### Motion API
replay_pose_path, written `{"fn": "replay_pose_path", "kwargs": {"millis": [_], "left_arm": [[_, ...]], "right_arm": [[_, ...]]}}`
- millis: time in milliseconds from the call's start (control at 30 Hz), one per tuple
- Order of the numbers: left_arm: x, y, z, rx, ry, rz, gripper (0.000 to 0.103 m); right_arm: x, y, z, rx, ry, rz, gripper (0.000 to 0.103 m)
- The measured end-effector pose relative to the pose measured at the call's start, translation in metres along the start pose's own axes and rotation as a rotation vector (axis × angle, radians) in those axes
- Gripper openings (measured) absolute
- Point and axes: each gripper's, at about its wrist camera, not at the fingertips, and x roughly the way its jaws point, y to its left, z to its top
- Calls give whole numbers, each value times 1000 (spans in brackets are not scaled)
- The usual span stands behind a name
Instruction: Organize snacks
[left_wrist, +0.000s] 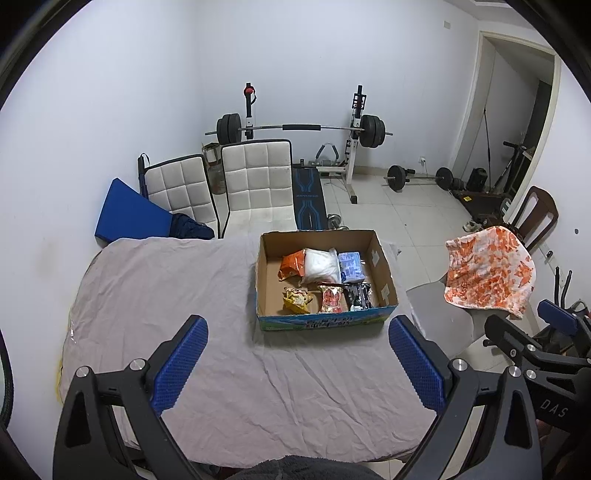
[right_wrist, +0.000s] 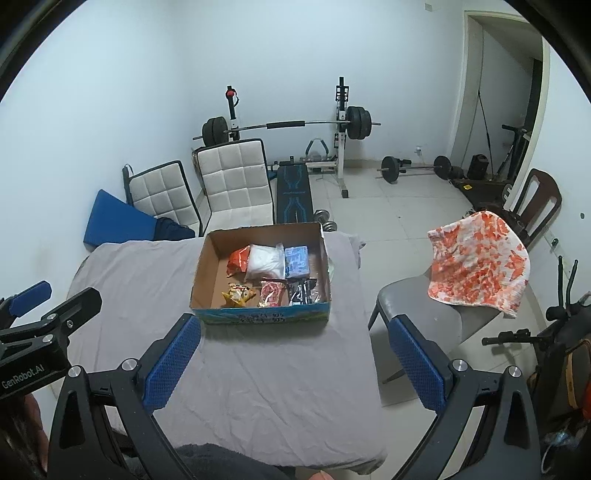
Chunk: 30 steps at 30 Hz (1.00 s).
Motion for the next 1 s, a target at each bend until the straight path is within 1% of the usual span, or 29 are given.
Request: {"fn": "replay_pose_path", "kwargs": {"millis": [467, 1000], "left_arm": [[-1, 2, 1, -1, 5, -2, 101], [-7, 10, 1, -12, -23, 2, 101]], "right_arm": [[-5, -2, 0, 15, -11, -7, 103], [-13, -1, 4, 16, -36, -6, 103]]}}
